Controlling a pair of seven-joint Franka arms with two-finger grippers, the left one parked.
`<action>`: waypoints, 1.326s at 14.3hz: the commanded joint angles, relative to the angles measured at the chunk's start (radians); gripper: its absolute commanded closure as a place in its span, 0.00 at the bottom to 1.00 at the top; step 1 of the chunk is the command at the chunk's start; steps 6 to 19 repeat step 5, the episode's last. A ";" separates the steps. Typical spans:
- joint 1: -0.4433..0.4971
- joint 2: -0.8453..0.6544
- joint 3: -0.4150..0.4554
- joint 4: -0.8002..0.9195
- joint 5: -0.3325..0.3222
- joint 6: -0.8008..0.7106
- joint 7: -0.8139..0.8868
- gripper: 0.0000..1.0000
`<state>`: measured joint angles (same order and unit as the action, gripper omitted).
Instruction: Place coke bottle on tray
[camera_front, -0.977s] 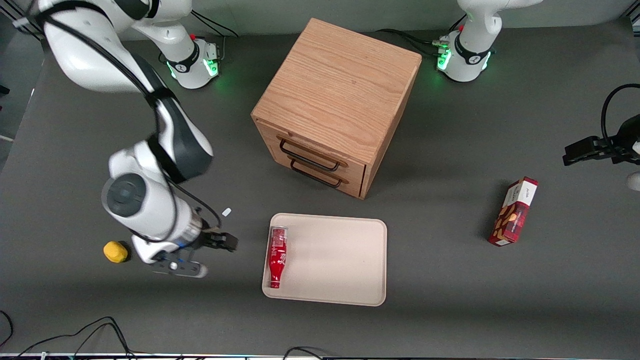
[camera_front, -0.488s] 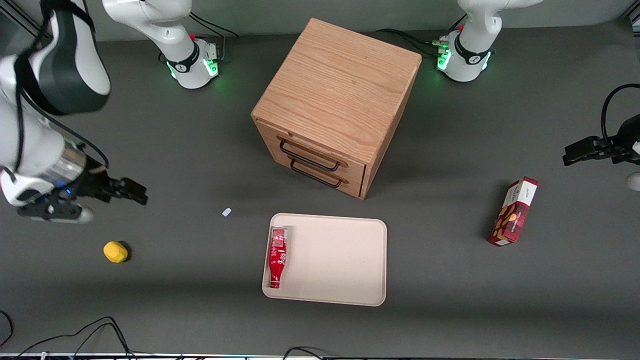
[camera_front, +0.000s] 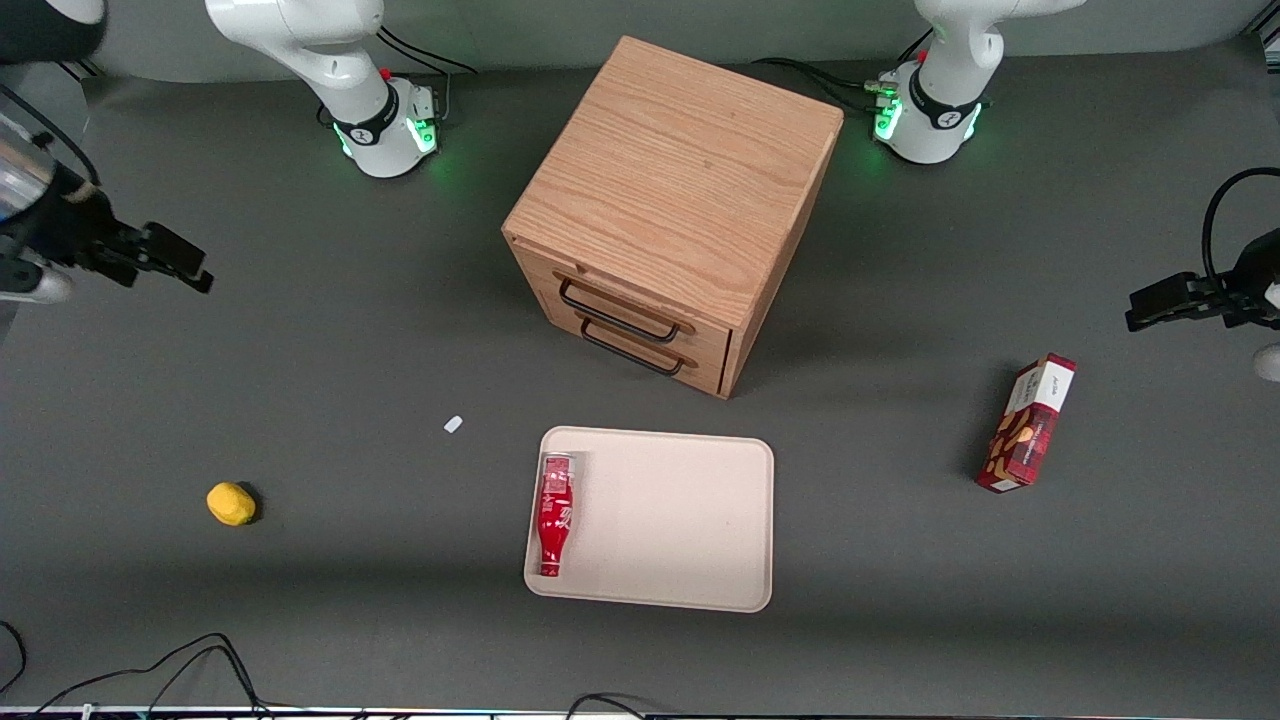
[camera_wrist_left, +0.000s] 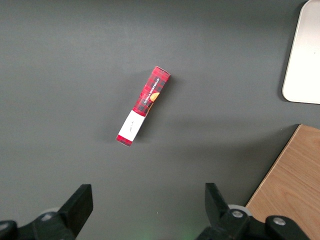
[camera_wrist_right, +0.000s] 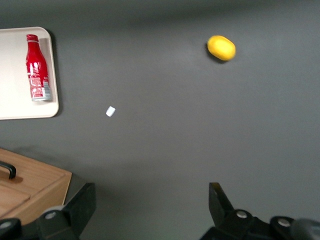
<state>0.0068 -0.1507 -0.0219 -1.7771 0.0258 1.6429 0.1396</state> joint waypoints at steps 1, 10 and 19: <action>-0.005 0.031 0.000 0.048 0.013 -0.035 -0.020 0.00; -0.002 0.048 0.000 0.048 0.009 -0.035 -0.018 0.00; -0.002 0.048 0.000 0.048 0.009 -0.035 -0.018 0.00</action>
